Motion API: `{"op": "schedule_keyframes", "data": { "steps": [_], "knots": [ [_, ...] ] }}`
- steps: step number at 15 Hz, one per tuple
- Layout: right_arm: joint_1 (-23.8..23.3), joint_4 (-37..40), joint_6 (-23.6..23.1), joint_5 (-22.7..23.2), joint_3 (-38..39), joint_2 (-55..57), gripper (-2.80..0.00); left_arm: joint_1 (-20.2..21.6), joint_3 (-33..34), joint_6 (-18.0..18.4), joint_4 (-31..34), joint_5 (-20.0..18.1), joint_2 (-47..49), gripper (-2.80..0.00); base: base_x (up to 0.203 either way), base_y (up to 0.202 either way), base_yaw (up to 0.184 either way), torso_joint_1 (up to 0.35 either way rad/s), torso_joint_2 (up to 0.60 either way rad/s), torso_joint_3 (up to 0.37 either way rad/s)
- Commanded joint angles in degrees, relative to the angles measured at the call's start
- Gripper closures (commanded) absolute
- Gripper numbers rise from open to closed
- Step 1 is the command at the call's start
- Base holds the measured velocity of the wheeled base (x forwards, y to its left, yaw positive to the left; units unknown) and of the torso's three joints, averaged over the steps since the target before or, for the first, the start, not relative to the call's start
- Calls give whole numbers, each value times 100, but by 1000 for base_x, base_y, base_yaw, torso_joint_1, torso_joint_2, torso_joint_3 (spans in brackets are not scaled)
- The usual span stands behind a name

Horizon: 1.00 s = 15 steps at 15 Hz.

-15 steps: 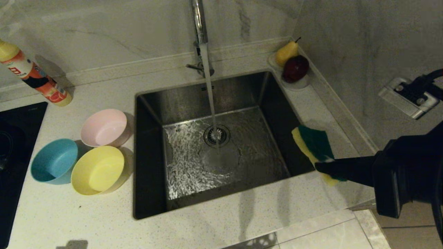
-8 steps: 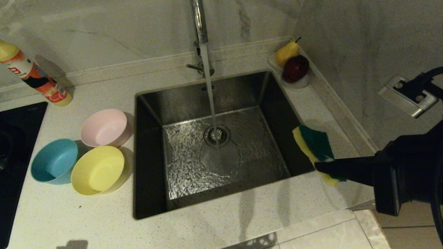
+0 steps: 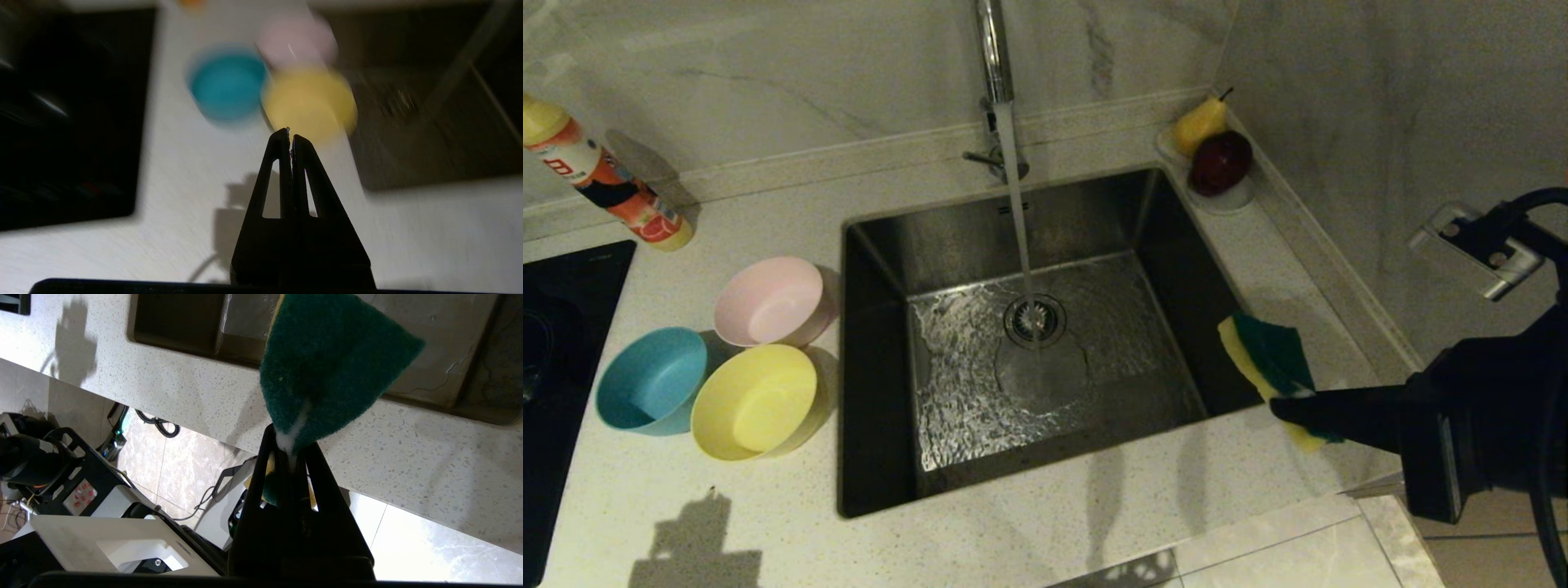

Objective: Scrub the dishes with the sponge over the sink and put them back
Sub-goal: Pick up a bowl and the sponge

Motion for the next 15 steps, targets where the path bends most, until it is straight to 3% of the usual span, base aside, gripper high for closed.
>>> {"op": "schedule_keyframes", "data": {
  "steps": [1, 4, 7, 8, 9, 13, 15],
  "knots": [
    [-32, 9, 12, 9, 12, -17, 0, 2, -1225, -4, 46, 764, 1394, 0, 0, 0, 0, 0, 0, 0],
    [-26, -10, -8, -8, -88, 104, 0, 4, -2645, -1, 202, 1500, 2881, 0, 0, 0, 0, 0, 0, 0],
    [-26, -20, -19, -7, -112, 233, 0, 10, -3855, 13, 694, 1821, 4252, 0, 0, 0, 0, 0, 0, 0],
    [-22, -25, -7, -2, -112, 320, 0, 22, -4154, 17, 855, 1923, 4715, -44, 0, 0, 0, 0, 0, 0],
    [-26, -26, -6, 0, -104, 374, 0, 77, -4417, 6, 973, 1999, 5200, -280, 0, 0, 0, 0, 0, 0],
    [-35, -26, -6, -9, -104, 366, 0, 474, -4977, -98, 1158, 2026, 6820, -280, 0, 0, 0, 0, 0, 0],
    [-35, -26, -6, -9, -51, 383, 0, 1085, -5119, -378, 1184, 1633, 7502, -280, 0, 0, 0, 0, 0, 0]
  ]
}}
